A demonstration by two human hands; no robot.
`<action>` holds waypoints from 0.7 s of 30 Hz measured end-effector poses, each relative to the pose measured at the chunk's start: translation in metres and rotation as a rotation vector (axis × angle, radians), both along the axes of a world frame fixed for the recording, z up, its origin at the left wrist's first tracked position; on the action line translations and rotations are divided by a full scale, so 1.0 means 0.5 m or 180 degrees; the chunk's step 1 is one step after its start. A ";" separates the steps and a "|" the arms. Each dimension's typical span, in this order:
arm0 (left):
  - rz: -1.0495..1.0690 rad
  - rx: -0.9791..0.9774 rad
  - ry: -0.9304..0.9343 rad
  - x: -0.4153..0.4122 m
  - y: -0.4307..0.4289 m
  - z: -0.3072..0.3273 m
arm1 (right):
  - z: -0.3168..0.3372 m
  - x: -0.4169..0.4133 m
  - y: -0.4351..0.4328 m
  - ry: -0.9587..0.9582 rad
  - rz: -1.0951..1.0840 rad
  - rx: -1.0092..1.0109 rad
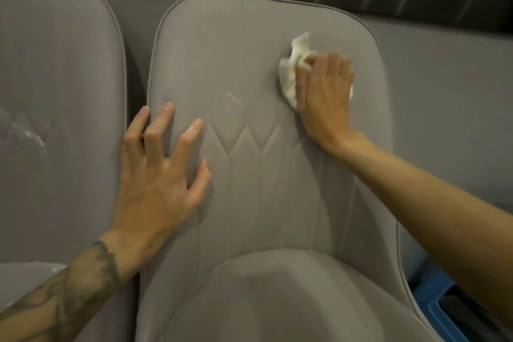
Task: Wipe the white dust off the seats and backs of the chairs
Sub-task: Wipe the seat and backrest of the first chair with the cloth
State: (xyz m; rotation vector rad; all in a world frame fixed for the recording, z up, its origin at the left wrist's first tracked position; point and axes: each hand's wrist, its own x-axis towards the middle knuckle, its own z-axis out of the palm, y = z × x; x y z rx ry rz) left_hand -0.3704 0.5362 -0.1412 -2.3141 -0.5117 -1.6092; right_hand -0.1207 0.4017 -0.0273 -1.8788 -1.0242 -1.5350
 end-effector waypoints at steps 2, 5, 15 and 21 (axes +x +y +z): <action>-0.0001 0.0004 0.0000 0.000 0.000 0.000 | -0.108 -0.009 -0.029 -0.0421 0.0255 -0.0641; 0.0014 0.0008 -0.0004 -0.001 -0.001 0.002 | -0.248 -0.020 -0.093 -0.0937 0.0616 -0.1897; 0.0005 -0.0082 0.0069 -0.001 -0.001 0.001 | -0.200 -0.018 -0.050 -0.0321 0.0534 -0.0644; 0.0008 -0.0102 0.0077 -0.003 -0.003 0.002 | -0.372 -0.027 -0.140 -0.1437 0.0720 -0.2860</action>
